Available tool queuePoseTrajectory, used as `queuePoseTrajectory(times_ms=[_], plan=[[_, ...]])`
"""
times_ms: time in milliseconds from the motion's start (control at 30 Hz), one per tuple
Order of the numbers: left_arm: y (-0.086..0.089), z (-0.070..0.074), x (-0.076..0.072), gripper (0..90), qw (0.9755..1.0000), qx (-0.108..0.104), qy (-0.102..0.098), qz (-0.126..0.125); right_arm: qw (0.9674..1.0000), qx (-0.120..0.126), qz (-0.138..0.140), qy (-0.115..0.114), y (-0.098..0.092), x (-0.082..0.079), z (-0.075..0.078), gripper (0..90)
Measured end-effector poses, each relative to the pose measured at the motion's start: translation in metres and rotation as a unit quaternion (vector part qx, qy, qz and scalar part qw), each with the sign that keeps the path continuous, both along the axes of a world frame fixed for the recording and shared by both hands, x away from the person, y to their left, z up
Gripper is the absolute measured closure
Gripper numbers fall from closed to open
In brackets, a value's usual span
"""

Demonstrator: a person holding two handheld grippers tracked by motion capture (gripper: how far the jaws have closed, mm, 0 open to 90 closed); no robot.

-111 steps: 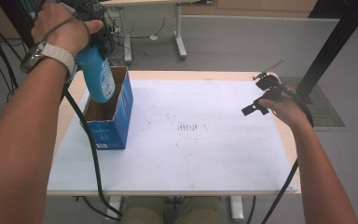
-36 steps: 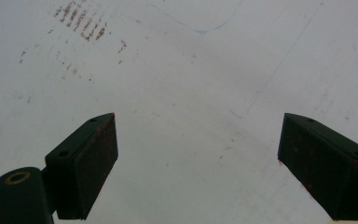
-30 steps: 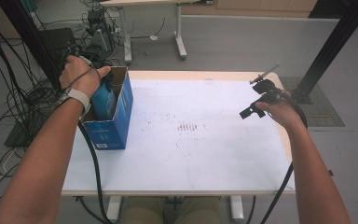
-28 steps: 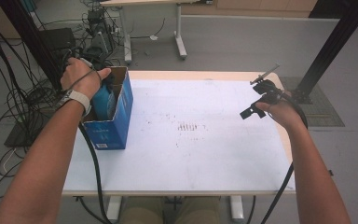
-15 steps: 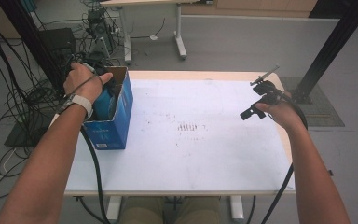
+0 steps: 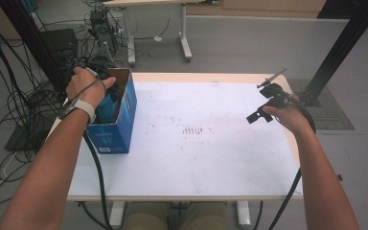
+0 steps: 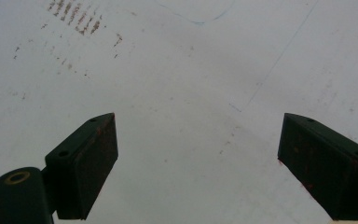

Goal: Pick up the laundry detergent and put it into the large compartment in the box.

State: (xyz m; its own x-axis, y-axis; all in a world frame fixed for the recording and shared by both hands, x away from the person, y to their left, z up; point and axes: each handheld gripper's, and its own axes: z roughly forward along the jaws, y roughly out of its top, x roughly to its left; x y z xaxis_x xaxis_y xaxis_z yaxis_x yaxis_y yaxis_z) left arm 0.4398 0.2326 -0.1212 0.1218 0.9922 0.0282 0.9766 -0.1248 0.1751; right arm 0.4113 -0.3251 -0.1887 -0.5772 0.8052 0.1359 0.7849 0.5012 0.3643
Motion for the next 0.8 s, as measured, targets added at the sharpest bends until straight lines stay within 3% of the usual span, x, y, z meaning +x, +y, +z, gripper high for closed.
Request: queuePoseTrajectory(times_ms=[800], plan=[[0.002, -0.023, 0.005, 39.3, 0.9999, -0.001, 0.016, -0.006, 1.0000, 0.001, -0.002, 0.002, -0.001, -0.001, -0.002, 12.1]])
